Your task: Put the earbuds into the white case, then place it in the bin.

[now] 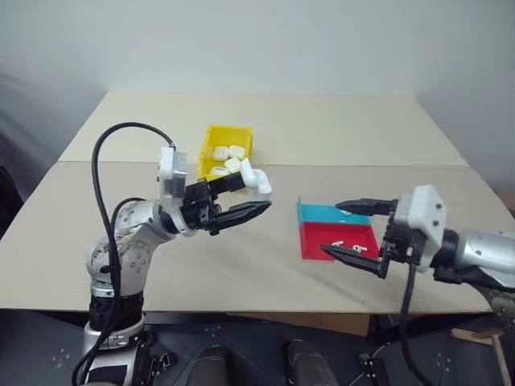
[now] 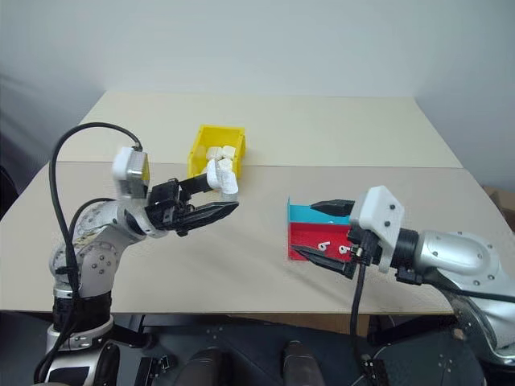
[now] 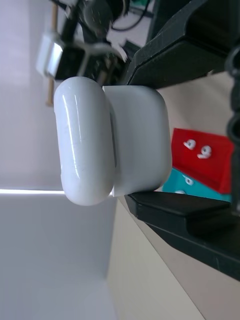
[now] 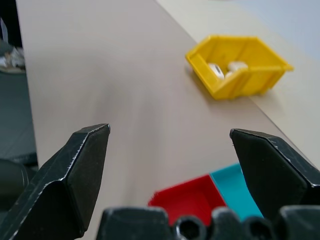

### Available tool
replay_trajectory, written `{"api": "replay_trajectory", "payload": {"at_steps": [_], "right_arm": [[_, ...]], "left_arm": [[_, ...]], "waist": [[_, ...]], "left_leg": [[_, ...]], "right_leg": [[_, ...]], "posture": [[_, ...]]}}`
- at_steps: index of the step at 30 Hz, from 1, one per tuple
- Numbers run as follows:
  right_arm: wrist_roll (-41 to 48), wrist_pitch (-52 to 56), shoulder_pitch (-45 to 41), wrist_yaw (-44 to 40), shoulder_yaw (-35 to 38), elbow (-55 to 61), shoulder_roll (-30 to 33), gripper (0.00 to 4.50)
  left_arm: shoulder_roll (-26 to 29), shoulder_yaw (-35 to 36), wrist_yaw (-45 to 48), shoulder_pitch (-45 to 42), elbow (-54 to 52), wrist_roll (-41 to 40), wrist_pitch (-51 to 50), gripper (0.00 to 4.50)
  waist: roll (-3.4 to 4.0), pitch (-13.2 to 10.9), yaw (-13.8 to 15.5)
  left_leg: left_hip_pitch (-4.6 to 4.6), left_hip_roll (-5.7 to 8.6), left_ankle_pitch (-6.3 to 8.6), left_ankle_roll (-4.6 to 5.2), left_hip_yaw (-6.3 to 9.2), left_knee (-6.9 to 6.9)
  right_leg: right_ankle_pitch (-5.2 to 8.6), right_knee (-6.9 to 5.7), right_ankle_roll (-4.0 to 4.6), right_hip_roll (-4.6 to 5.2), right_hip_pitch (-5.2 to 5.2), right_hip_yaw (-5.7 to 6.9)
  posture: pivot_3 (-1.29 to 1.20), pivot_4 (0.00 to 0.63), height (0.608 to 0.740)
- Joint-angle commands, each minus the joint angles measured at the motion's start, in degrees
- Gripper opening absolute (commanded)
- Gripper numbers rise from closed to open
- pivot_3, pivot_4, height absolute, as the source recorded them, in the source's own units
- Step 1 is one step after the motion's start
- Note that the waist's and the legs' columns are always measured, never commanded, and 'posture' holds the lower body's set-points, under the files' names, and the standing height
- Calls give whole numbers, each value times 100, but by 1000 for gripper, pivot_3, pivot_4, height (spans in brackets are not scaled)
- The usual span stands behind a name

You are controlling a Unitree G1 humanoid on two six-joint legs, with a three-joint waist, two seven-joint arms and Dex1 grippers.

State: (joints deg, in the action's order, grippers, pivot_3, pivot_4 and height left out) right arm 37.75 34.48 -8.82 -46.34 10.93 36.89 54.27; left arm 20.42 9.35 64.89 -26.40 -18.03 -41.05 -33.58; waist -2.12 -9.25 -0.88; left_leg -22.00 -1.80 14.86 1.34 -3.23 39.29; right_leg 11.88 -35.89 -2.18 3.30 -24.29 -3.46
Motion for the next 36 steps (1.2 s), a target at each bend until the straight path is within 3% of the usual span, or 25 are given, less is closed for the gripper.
{"api": "replay_trajectory", "payload": {"at_steps": [1,7,10,15,19,25,36], "right_arm": [[-47,530,-405,90,-174,-70,287,4500],[-204,1759,-1743,32,-1140,-536,731,4500],[-503,1920,-2210,-228,-1739,-656,898,3926],[-1182,1646,-2630,-741,-2602,-943,1015,2225],[-2020,1215,-2993,-1263,-3404,-1335,1057,2225],[-3009,361,-3223,-2000,-3994,-1887,1019,2225],[-4188,-2150,-3501,-2924,-4191,-3487,425,2225]], "left_arm": [[56,-174,361,101,-225,-337,250,2793],[126,-668,972,20,25,-234,786,2793],[37,-800,1024,-128,167,-257,947,2793],[3,-930,1093,-178,237,-260,1141,2793],[-13,-980,1053,-175,239,-270,1176,2793],[-67,-1039,888,-89,110,-277,1242,2793],[-8,-1050,630,127,-164,-306,1247,2793]], "waist": [[0,0,-1],[0,0,5],[0,0,6],[1,0,7],[1,0,1],[1,0,2],[1,0,0]], "left_leg": [[0,0,0,0,-1,0],[0,-1,0,0,-6,0],[-4,-3,0,0,-6,-1],[-17,-2,4,6,-6,-2],[-18,-1,4,6,-7,-1],[-16,-3,4,6,-8,-1],[-9,-4,4,6,-10,-1]], "right_leg": [[0,1,1,0,1,0],[-1,4,3,0,0,0],[0,7,5,-1,-6,2],[0,17,3,1,-13,3],[-1,17,3,2,-16,2],[-1,11,3,0,-19,3],[-1,9,4,-2,-16,2]], "posture": [[0,150,740],[0,150,740],[0,150,740],[0,150,740],[0,150,740],[0,150,740],[0,150,740]]}}
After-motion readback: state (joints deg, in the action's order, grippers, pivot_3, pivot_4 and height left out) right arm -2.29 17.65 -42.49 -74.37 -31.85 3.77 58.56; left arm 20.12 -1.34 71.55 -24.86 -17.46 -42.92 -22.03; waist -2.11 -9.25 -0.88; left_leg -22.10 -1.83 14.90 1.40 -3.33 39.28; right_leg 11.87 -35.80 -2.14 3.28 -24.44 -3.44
